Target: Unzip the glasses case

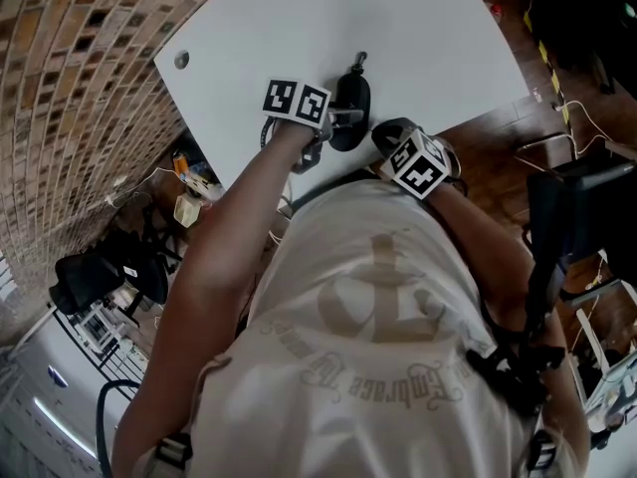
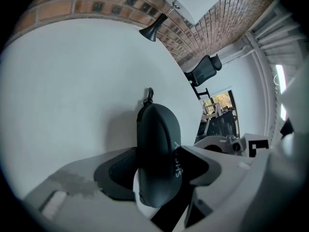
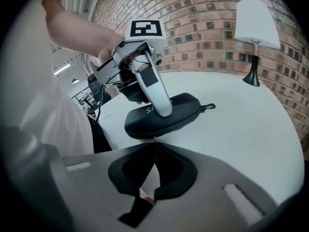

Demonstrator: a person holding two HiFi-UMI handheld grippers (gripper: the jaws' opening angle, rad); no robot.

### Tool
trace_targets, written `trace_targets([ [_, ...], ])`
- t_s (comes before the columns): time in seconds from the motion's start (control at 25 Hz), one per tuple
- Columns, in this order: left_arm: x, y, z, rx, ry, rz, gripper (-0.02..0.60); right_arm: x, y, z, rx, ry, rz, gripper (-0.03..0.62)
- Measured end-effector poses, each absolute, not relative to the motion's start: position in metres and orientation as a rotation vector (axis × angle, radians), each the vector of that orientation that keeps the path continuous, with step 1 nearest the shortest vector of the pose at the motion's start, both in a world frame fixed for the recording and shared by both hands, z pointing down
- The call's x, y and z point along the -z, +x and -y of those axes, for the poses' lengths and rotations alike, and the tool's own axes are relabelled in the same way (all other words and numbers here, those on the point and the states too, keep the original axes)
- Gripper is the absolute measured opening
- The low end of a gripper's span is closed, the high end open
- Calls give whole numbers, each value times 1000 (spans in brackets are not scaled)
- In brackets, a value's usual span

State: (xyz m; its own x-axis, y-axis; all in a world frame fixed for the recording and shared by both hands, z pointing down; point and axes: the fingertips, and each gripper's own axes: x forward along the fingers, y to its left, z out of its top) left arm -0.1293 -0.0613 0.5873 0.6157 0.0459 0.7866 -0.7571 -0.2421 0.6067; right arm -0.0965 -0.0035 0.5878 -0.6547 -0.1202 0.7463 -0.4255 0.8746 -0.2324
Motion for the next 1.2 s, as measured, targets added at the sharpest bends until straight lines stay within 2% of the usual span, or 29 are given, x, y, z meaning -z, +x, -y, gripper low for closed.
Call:
trace_targets([
  [1.0,-587,-133,17,-1170,1742,330,296,-589,-87,11,-519,435,2251,8],
  [1.08,-587,-133,19,-1207,1772,335,307,-588,-87,10,-523,434,2254,8],
  [1.16,-585,-133,22,-1272,1824,348,354,-588,-88,9,-529,427,2252,8],
  [1.2,-584,-133,23,-1309,1850,349,356,-588,-88,8,-532,422,2252,8],
])
